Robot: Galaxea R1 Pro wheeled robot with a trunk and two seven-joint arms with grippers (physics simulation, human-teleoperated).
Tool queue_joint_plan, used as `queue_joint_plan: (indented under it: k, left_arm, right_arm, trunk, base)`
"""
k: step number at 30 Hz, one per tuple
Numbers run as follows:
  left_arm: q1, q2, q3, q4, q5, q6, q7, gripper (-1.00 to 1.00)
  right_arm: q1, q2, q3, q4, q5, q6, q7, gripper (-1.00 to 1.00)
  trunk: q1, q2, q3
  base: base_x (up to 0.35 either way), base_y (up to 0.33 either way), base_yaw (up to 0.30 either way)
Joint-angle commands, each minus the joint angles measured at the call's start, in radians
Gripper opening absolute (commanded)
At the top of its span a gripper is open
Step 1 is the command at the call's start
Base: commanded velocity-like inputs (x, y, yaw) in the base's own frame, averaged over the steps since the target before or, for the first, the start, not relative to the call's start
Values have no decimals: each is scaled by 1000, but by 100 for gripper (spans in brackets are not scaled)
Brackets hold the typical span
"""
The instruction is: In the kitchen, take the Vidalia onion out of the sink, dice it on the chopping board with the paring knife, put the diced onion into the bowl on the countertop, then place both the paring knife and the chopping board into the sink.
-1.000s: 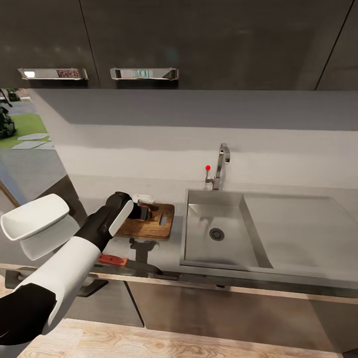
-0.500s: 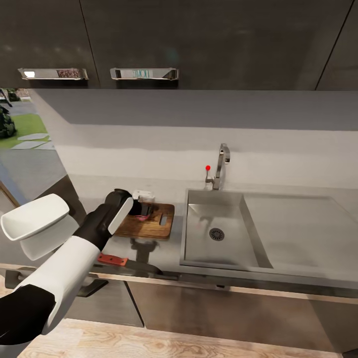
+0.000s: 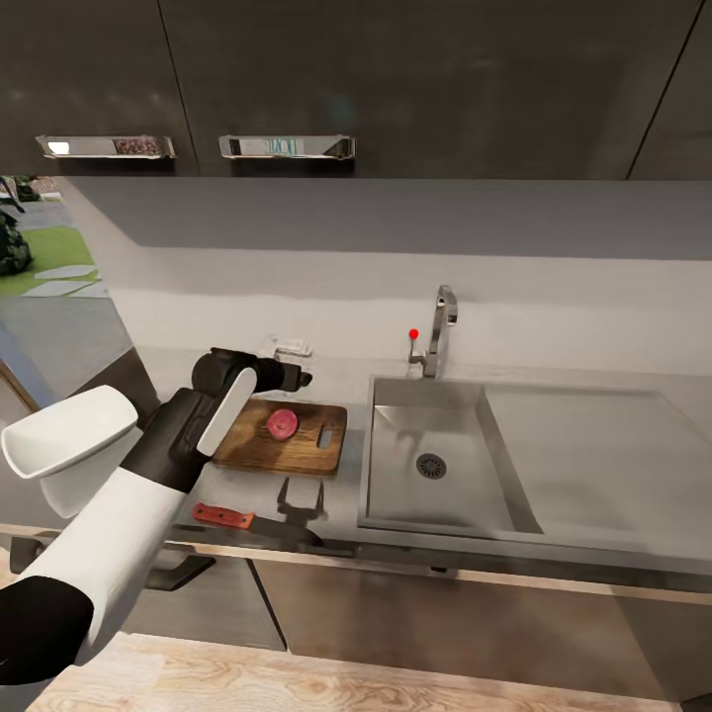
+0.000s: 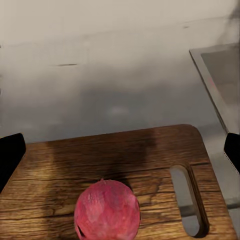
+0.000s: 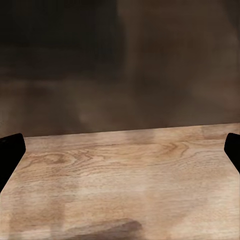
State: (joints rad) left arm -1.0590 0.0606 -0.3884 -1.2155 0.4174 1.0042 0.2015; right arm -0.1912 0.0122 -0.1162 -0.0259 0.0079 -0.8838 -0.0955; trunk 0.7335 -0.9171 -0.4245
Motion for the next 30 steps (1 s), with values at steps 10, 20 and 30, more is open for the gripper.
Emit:
queue_joint_plan:
  k: [10, 20, 30]
  left_arm:
    - [-1, 1, -6, 35, 11, 2, 10, 100]
    - [-1, 1, -6, 92, 11, 2, 10, 100]
    - [-1, -4, -7, 174, 11, 1, 9, 100]
  right_arm:
    - [-1, 1, -3, 1, 1, -3, -1, 100]
    - [-1, 0, -4, 0, 1, -3, -1, 100]
    - [-1, 0, -4, 0, 1, -3, -1, 100]
  trunk:
    - [0, -1, -1]
    - [0, -1, -1]
    - [0, -1, -1]
  base:
    - [-158, 0, 0]
    - [-330, 0, 0]
    - [-334, 0, 0]
